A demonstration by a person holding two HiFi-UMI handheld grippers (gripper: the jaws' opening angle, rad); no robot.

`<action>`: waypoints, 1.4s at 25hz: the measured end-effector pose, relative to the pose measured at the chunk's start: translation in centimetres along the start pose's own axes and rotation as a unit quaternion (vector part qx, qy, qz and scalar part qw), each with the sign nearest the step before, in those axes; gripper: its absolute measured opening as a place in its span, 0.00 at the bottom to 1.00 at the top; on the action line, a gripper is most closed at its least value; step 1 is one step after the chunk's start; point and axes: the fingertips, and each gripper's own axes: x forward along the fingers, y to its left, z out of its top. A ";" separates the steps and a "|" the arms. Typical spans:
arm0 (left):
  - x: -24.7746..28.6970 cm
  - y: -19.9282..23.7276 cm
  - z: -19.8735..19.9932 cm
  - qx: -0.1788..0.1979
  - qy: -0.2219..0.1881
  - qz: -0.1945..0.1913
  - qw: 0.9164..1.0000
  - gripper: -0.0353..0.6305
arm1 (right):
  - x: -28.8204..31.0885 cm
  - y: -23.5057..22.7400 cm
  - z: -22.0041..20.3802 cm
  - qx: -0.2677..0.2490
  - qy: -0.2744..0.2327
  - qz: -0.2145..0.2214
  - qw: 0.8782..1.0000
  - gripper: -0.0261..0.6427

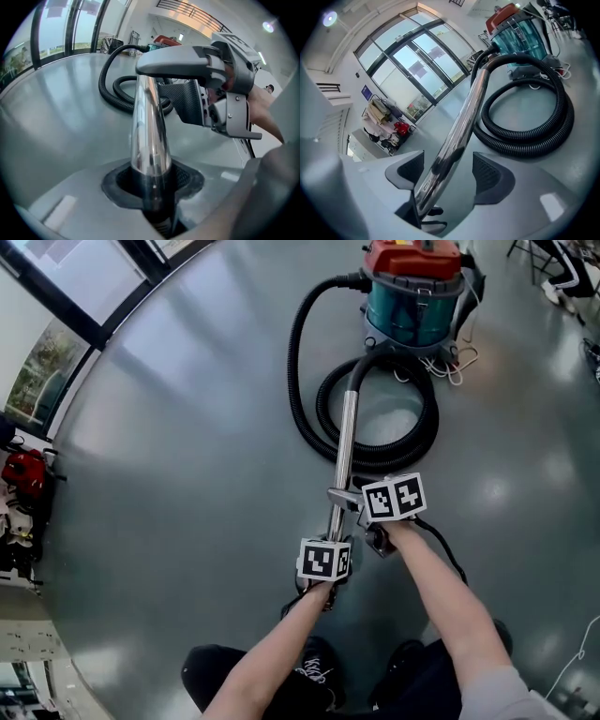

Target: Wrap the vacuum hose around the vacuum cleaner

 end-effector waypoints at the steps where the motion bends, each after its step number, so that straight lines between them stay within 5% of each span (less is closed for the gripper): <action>1: 0.3 -0.4 -0.2 -0.003 -0.004 0.003 1.000 0.26 | 0.2 -0.3 -0.1 0.000 -0.001 -0.004 1.000 0.55; 4: 0.7 -1.3 -0.5 -0.011 -0.010 0.007 1.000 0.26 | 0.7 -0.8 -0.5 -0.011 -0.004 -0.025 1.000 0.45; 9: 1.5 -2.4 -1.1 -0.024 -0.009 -0.003 1.000 0.26 | 1.1 -1.2 -1.4 -0.016 0.013 -0.040 0.999 0.42; 16: 2.9 -4.6 -1.6 0.037 0.008 -0.028 0.999 0.42 | 0.6 -0.6 -2.7 -0.082 0.059 -0.050 0.994 0.40; 23: 1.7 -6.0 0.4 0.071 -0.016 -0.055 0.996 0.54 | -0.4 -2.4 -0.5 -0.066 0.061 -0.061 0.994 0.40; 28: 0.0 -5.7 1.1 0.098 0.007 -0.063 0.993 0.55 | -0.2 -4.2 0.6 -0.066 0.056 -0.077 0.993 0.40; 35: -2.6 -3.1 5.1 0.200 0.004 -0.035 0.979 0.55 | -2.0 -7.0 -0.5 -0.130 0.104 -0.118 0.979 0.38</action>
